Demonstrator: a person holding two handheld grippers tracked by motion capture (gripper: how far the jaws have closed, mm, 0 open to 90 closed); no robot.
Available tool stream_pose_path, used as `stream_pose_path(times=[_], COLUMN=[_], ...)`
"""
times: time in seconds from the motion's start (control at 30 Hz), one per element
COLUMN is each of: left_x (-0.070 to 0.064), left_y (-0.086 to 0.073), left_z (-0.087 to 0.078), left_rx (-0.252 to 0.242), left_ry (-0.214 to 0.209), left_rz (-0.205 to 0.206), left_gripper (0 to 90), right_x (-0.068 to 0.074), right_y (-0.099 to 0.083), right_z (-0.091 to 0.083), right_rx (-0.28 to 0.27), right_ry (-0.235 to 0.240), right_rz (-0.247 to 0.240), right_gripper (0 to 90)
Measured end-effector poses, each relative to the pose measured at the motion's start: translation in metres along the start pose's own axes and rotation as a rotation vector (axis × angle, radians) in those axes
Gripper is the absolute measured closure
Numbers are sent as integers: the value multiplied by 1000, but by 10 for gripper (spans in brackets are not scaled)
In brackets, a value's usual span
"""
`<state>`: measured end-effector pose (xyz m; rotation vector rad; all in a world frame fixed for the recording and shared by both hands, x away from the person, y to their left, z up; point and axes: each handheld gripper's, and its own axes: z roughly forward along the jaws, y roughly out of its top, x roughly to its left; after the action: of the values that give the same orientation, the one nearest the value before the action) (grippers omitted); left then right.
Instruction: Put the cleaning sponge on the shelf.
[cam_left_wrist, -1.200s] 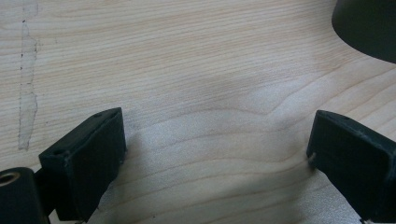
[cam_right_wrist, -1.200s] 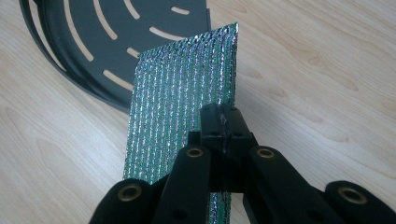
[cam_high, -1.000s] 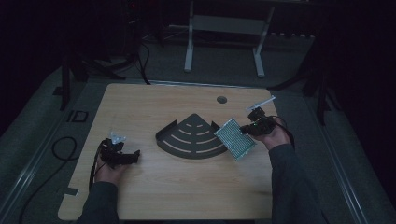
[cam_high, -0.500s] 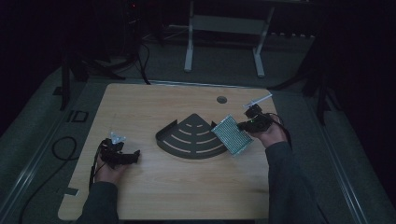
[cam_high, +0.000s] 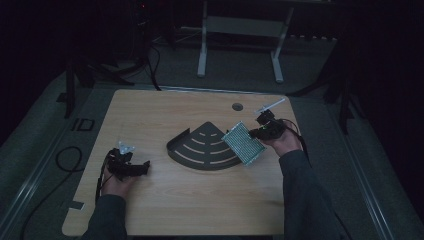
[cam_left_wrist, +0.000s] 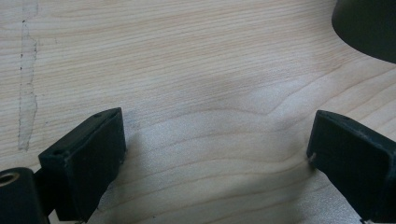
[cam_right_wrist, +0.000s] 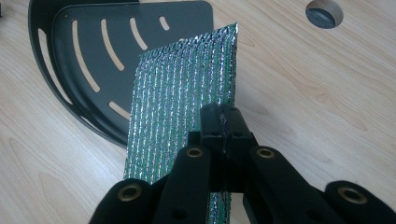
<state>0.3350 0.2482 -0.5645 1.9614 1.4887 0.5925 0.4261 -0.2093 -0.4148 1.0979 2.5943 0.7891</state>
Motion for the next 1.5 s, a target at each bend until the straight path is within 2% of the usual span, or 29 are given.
stream_pose_path(times=[1.03,1.5], left_x=[0,0], left_y=[0,0], left_z=[0,0], left_rx=[1,1], left_ry=[-1,-2], left_rz=[0,0], left_gripper=[46,46], right_x=[1,2], right_y=[30,33], right_z=[28,45], right_rx=[-17,-27], right_ry=[1,6], right_rz=[6,3], right_gripper=[896,896])
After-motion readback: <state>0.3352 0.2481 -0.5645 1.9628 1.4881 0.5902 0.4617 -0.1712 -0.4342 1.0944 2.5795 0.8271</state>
